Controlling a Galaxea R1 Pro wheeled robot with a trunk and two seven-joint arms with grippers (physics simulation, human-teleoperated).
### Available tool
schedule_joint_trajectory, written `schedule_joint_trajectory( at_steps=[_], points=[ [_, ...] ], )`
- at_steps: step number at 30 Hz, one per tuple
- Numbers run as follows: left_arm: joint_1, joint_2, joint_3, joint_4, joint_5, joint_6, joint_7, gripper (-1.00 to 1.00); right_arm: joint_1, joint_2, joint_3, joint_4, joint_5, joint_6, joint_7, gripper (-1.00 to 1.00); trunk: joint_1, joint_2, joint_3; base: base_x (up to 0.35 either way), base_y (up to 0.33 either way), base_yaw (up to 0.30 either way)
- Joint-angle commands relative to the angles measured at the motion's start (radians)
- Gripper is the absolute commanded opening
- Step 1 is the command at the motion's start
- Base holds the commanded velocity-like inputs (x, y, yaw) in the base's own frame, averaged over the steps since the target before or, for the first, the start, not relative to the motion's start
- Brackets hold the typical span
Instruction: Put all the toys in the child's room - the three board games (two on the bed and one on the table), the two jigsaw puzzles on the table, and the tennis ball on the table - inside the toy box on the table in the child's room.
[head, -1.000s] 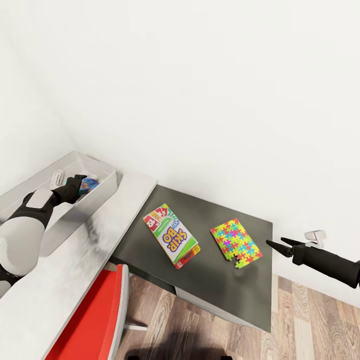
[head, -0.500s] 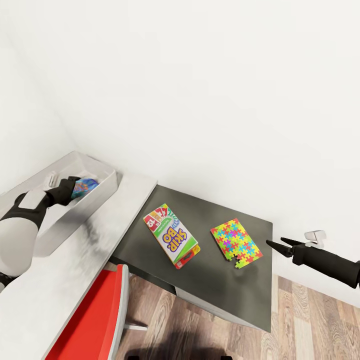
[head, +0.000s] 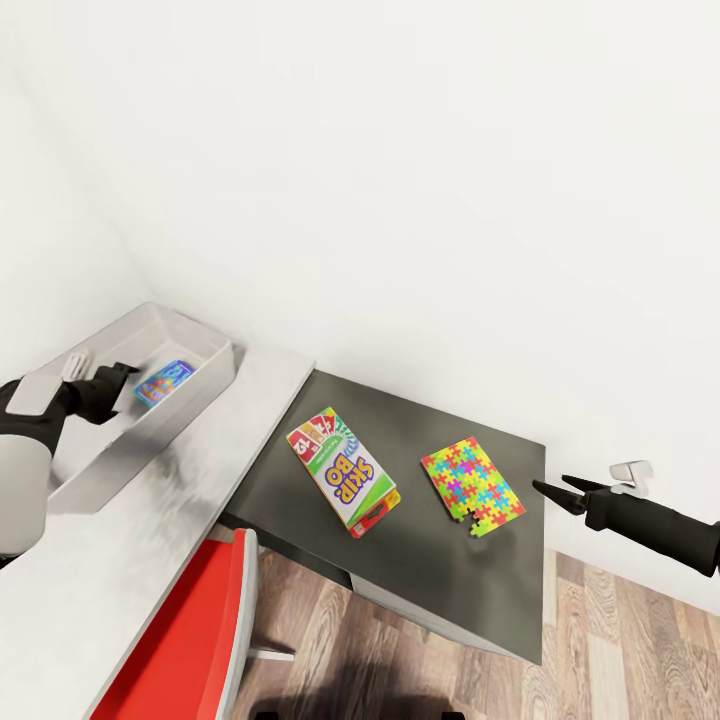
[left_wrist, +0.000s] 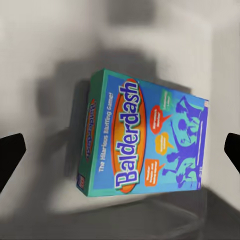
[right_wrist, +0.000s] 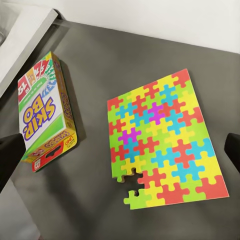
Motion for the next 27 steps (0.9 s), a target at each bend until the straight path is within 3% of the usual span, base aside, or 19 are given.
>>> schedule_joint_trajectory(
  at_steps=[1, 13, 22, 25, 26, 27],
  points=[
    [-0.001, 0.000, 0.004, -0.006, 0.012, 0.007, 0.017, 1.00, -0.001, 0.000, -0.001, 0.000, -0.006, 0.009, 0.000, 1.00, 0.001, -0.002, -0.002, 0.000, 0.000, 0.000],
    [-0.001, -0.001, 0.004, -0.022, 0.014, 0.021, 0.052, 1.00, -0.001, -0.001, -0.001, 0.000, -0.006, 0.009, 0.000, 1.00, 0.001, -0.002, -0.002, 0.000, 0.000, 0.000],
    [-0.001, -0.012, 0.004, -0.060, 0.023, 0.091, 0.055, 1.00, -0.001, -0.002, -0.001, 0.000, -0.006, 0.011, 0.000, 1.00, 0.001, -0.002, -0.002, 0.000, 0.000, 0.000],
    [0.001, -0.026, 0.003, -0.104, 0.045, 0.139, 0.054, 1.00, -0.003, -0.002, 0.000, 0.000, -0.006, 0.023, -0.001, 1.00, 0.001, -0.002, -0.002, 0.000, 0.000, 0.000],
    [0.021, -0.067, -0.006, -0.244, 0.110, 0.250, 0.053, 1.00, -0.005, -0.003, 0.001, 0.000, -0.006, 0.076, -0.002, 1.00, 0.001, -0.002, -0.002, 0.000, 0.000, 0.000],
    [0.021, -0.067, -0.006, -0.244, 0.110, 0.250, 0.053, 1.00, -0.005, -0.003, 0.001, 0.000, -0.006, 0.076, -0.002, 1.00, 0.001, -0.002, -0.002, 0.000, 0.000, 0.000]
  ],
)
